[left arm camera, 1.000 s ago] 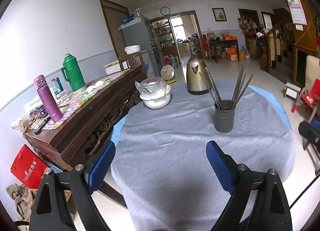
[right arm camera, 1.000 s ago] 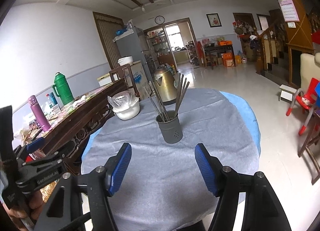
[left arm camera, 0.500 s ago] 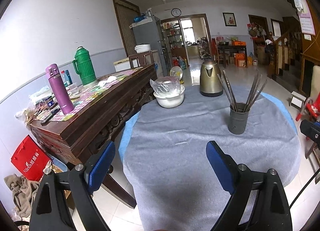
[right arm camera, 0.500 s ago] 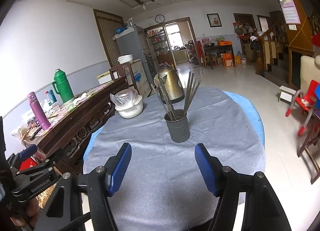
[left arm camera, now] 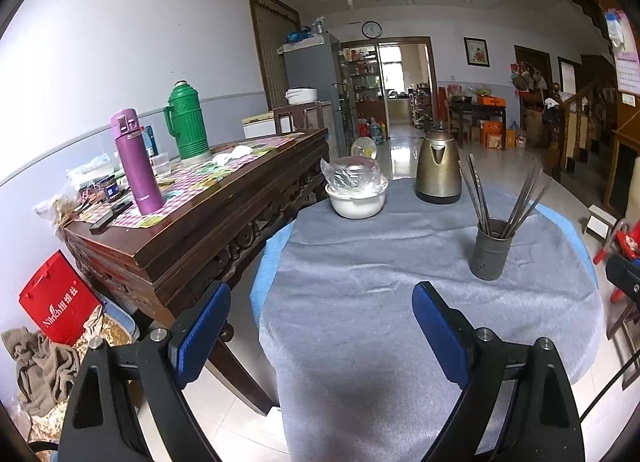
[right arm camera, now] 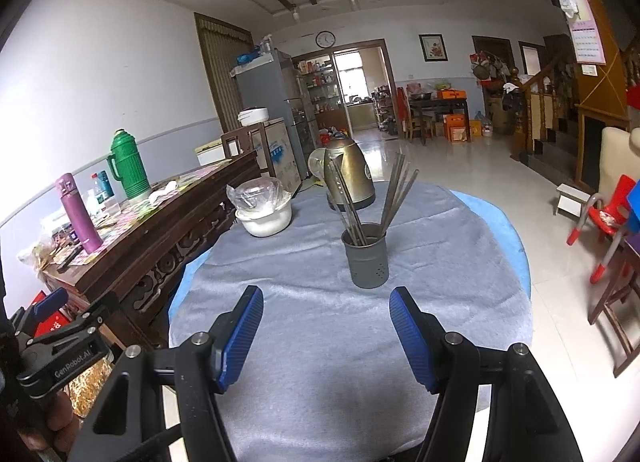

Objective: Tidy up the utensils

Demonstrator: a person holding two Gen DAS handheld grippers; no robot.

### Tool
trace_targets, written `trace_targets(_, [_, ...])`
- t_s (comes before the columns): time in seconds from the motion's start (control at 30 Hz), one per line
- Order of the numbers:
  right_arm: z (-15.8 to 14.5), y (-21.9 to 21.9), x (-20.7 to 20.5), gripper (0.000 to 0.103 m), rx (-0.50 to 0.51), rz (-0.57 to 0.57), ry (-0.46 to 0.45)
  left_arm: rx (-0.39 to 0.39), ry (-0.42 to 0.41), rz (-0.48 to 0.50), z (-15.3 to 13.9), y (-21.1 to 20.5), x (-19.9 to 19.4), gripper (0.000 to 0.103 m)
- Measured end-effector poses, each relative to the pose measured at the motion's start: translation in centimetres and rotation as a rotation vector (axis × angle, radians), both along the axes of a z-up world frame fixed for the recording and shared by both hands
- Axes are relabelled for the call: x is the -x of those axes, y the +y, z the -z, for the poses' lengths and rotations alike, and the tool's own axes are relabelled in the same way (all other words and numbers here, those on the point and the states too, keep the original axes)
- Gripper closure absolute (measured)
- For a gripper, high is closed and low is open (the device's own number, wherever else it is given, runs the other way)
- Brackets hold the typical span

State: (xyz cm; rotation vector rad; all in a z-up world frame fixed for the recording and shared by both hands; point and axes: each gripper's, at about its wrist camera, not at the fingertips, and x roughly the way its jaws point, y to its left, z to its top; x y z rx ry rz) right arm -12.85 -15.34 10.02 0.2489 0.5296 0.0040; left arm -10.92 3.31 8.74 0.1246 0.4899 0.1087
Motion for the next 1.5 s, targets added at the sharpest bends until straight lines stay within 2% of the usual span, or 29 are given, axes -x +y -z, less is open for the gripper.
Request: trace_targets(1.5, [0.04,-0.02,0.78,0.034,-0.008,0.005,0.002,0.004,0.012,0.012,0.15,-0.15,0.05,0.011])
